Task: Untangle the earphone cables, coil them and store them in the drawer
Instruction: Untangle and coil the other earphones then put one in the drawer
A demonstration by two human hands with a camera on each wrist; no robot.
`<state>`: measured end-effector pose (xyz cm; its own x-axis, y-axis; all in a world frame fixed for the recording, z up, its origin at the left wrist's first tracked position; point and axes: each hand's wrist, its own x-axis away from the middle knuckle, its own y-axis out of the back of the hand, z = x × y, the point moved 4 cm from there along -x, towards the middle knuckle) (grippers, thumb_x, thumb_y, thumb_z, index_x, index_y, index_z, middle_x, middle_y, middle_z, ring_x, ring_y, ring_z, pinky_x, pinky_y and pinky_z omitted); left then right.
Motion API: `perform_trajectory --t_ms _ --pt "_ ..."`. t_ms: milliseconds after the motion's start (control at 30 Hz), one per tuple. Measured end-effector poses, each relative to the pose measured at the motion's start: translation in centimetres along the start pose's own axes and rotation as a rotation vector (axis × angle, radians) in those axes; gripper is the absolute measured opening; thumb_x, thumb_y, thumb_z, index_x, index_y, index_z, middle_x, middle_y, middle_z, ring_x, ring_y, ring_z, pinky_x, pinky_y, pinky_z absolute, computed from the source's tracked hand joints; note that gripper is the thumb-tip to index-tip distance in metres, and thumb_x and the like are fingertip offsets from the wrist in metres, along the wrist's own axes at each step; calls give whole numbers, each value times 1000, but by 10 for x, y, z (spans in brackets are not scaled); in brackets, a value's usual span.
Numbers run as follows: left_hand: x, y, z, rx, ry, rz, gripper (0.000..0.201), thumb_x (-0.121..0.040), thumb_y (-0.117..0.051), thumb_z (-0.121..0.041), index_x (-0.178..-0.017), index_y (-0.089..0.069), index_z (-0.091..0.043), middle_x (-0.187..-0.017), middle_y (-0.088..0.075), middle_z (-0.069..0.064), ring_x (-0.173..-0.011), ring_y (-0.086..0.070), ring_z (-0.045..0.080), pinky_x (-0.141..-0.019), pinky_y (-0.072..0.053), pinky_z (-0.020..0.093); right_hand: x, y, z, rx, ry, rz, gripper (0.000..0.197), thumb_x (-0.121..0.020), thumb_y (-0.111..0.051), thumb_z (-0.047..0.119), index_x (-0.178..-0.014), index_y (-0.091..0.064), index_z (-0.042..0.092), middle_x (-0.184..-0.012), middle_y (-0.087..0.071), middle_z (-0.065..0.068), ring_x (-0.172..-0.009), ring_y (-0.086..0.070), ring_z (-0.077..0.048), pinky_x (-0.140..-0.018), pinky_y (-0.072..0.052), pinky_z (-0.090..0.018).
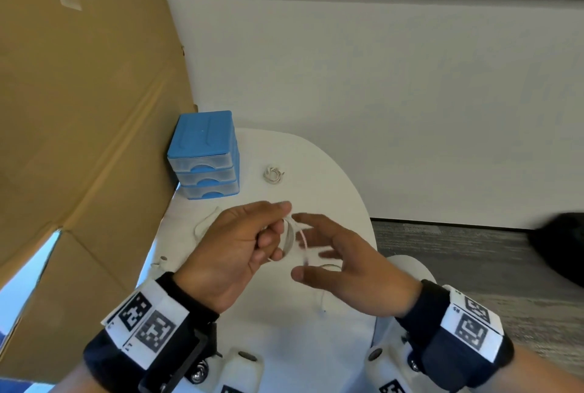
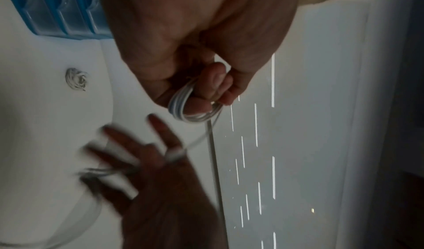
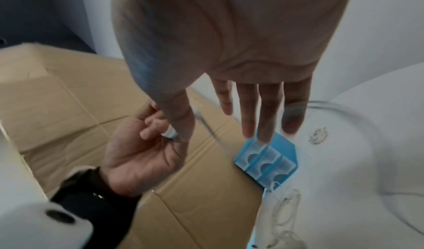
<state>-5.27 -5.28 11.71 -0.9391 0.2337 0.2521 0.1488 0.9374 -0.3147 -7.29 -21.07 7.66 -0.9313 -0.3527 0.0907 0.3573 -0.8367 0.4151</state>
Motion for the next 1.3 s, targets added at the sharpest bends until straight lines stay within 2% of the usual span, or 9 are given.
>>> perform_trajectory --t_ms 67,133,300,467,600,733,900,1067,1300 --pt "1 -3 5 -23 1 12 28 -71 -68 -25 -51 -52 -12 -44 -31 -1 -37 -26 10 -48 -41 23 2 1 7 1 76 -43 71 -82 -73 39 -144 -38 38 -138 -53 18 -132 -42 7 -111 -35 -28" --pt "0 -3 7 -16 8 0 28 -70 -68 -24 -52 -50 -12 -43 -30 -1 -37 -26 10 -49 -41 23 2 2 10 -97 124 -67 63 -84 -72 37 -140 -45 32 -136 -57 11 -133 -45 0 -112 -34 -31" --pt "0 -3 8 -3 21 -20 32 -74 -66 -30 -53 -48 -12 -46 -32 -1 -39 -29 11 -53 -43 25 1 -1 14 -467 184 -104 22 -89 -67 20 -103 -65 4 -85 -71 -23 -79 -69 -26 -81 -53 -39" --pt "1 -6 9 25 44 -21 34 -79 -63 -36 -59 -53 -11 -53 -39 2 -50 -37 15 -50 -46 22 4 -1 12 -413 147 -244 15 -89 -66 20 -90 -76 9 -65 -65 -5 -48 -51 -15 -50 -45 -24" --pt "1 -6 11 57 45 -29 34 -82 -61 -38 -63 -56 -11 -56 -46 3 -53 -45 14 -52 -47 20 6 -7 14 -284 230 -245 21 -95 -60 22 -106 -77 23 -63 -58 6 -57 -45 -8 -58 -41 -16" --pt "-2 -2 8 148 12 -51 31 -79 -60 -36 -79 -67 -6 -66 -63 4 -57 -60 12 -60 -57 22 8 -13 14 -126 236 -194 26 -101 -52 28 -109 -71 43 -61 -42 -11 -61 -38 -34 -55 -39 -40" --pt "-10 10 1 315 -62 -104 28 -85 -58 -28 -96 -66 -3 -75 -72 5 -70 -72 13 -69 -60 25 11 -21 7 -9 222 -168 37 -101 -50 36 -88 -67 5 -64 -44 -15 -55 -35 -20 -54 -34 -33" --pt "-11 16 0 327 -113 -113 31 -84 -58 -28 -101 -65 -2 -80 -73 6 -77 -73 15 -73 -60 27 16 -27 16 81 253 -144 28 -101 -51 32 -95 -71 12 -65 -53 -4 -55 -39 -15 -55 -32 -17" --pt "-3 1 10 -31 -288 -77 21 -94 -54 -17 -100 -69 -3 -95 -75 18 -94 -72 28 -88 -55 32 24 -23 36 66 236 -19 32 -100 -53 30 -74 -57 12 -59 -43 -9 -54 -35 -20 -54 -30 -28"
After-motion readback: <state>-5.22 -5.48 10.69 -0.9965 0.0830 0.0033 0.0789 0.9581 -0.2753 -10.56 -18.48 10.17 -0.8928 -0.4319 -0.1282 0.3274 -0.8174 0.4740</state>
